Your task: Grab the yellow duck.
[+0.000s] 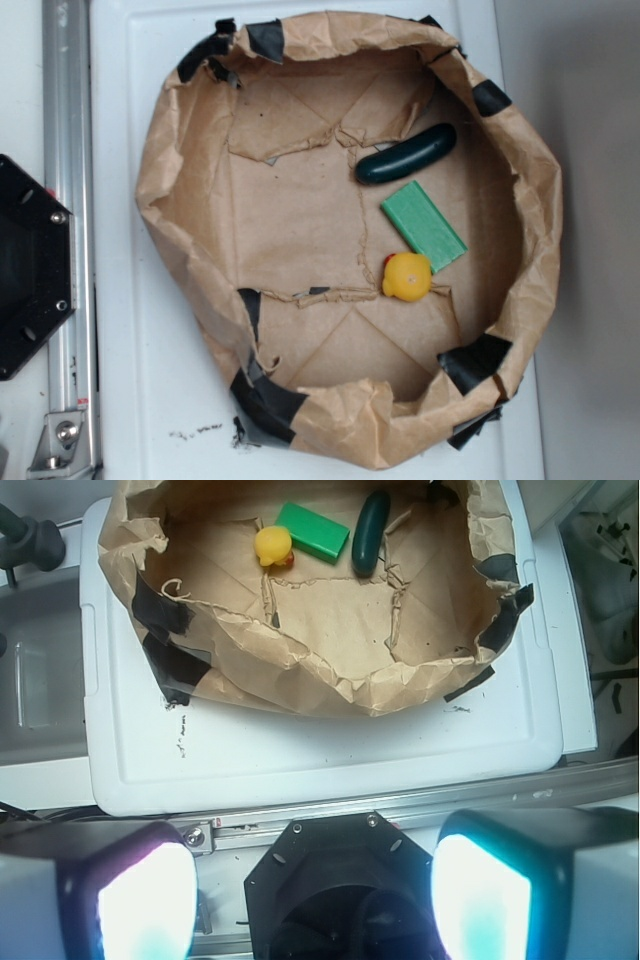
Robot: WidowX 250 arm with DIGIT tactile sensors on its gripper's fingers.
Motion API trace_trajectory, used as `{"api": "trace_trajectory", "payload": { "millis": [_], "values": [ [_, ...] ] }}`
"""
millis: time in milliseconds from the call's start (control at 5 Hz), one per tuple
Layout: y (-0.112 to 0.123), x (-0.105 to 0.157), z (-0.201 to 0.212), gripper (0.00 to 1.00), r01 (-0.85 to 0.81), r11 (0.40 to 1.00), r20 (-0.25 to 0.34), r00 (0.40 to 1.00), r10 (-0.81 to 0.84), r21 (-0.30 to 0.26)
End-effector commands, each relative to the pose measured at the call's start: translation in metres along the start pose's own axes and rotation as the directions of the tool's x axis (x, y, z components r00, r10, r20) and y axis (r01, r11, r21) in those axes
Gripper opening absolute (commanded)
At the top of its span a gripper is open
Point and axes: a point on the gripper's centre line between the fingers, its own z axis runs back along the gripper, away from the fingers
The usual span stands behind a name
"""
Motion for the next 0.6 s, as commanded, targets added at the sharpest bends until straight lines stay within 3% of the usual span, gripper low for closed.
{"api": "trace_trajectory", "payload": {
  "millis": [0,400],
  "values": [
    [0.0,0.0,0.0,1.0,0.0,1.0,0.0,1.0,0.0,0.0],
    [-0.007,0.078,-0.028,1.0,-0.049,0.998,0.05,0.997,0.051,-0.029]
  ]
}}
